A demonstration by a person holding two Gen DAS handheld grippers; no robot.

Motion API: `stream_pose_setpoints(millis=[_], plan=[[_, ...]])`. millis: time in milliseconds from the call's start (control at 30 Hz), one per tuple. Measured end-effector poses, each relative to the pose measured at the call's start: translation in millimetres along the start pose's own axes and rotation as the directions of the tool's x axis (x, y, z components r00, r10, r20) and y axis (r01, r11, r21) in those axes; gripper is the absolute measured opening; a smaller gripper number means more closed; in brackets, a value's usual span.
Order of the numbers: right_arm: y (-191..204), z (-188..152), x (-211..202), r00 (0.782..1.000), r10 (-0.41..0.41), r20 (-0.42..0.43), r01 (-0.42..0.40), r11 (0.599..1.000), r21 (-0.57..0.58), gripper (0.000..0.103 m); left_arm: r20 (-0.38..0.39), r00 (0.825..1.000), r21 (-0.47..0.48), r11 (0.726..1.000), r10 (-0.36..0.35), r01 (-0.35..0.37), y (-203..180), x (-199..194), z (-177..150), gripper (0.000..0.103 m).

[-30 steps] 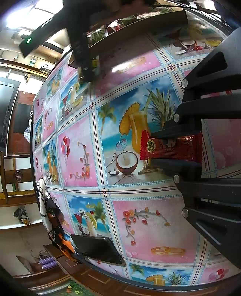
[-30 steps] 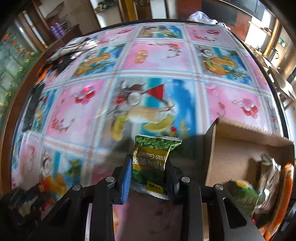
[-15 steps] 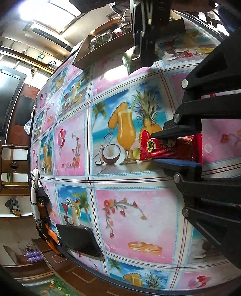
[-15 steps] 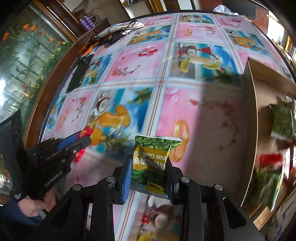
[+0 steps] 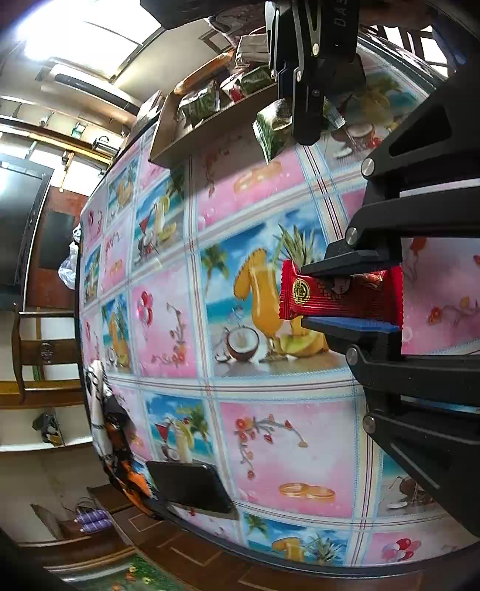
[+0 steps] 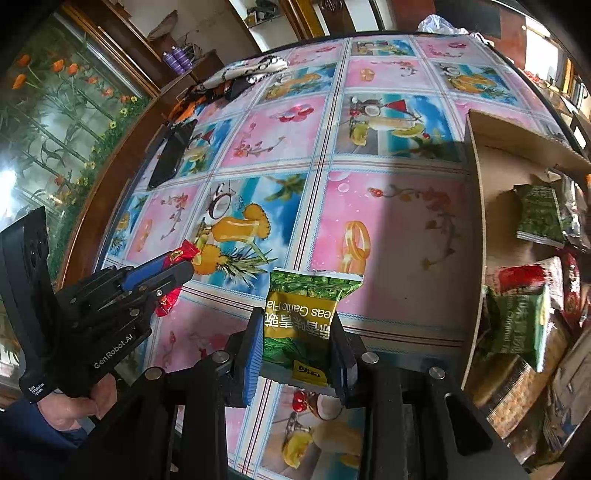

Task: Organize snacks
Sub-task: 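Carry the red packet and green garlic pea packet over the box with both grippers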

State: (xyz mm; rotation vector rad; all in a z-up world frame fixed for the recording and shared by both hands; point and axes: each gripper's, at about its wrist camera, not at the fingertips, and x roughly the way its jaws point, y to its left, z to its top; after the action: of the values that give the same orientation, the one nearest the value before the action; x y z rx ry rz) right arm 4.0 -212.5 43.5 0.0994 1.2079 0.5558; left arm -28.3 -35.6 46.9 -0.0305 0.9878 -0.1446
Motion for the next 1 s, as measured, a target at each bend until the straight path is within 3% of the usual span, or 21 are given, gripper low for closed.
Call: stream_pose_setpoints(millis=[433,1000], plan=[[-17,-7,-32,0.997,-0.007,0.074,0.004,0.999,0.041,0.034,0.041,0.999,0.1,0.995,-0.01,0.006,-40,-13,16,0.019],[-78,-21,-82,0.986,-0.064,0.151,0.041,0.987,0.153,0.034,0.062,0.995,0.235,0.97,-0.077,0.06,-119,-5,41,0.019]])
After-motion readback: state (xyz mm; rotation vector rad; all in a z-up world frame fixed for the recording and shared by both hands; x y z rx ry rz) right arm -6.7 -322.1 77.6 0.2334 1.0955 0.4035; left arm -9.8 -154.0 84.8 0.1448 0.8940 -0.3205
